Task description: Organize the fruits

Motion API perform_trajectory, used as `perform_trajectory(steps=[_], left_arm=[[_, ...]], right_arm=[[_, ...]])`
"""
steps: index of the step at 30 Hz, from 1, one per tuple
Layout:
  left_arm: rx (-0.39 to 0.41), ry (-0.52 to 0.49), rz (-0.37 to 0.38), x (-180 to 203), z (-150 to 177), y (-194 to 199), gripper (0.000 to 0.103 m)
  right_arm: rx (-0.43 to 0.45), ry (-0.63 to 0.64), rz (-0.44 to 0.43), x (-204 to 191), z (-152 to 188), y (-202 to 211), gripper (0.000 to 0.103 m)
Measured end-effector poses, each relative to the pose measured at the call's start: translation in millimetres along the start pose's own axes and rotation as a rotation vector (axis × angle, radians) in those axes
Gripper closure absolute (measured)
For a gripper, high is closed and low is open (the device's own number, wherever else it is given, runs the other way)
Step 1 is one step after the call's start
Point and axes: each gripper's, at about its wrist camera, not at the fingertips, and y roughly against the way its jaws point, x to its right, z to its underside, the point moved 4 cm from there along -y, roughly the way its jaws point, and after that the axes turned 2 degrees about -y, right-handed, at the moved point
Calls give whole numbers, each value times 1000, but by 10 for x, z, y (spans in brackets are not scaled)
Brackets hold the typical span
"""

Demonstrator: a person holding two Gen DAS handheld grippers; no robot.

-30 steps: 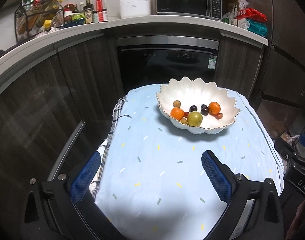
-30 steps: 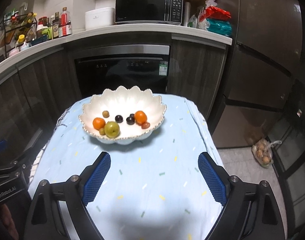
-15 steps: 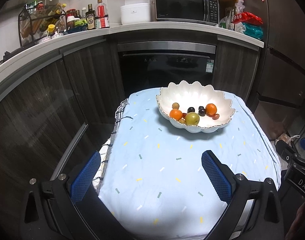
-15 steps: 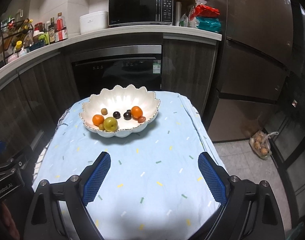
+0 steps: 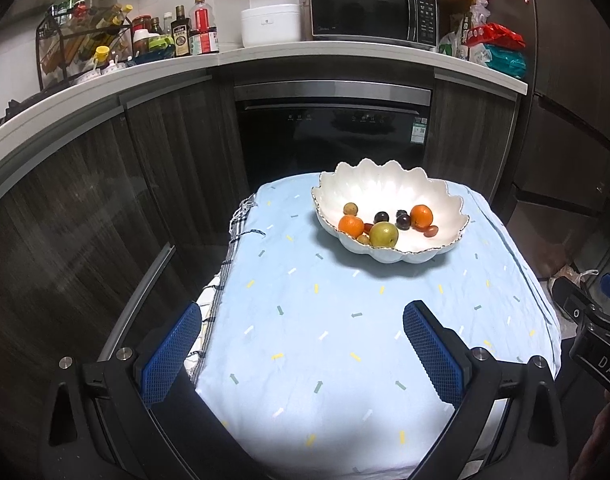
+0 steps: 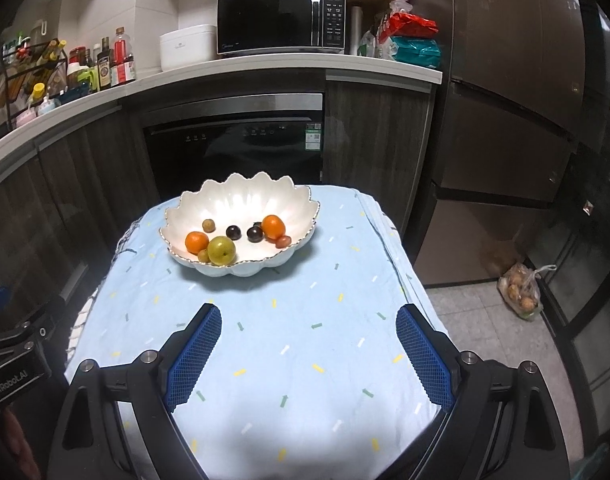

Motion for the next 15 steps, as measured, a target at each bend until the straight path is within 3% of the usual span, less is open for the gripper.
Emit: perform_trajectory(steps=[15], left_arm=[[2, 3, 7, 6, -17, -2, 0]], right_arm=[[1, 0, -1, 2, -3, 3, 13]])
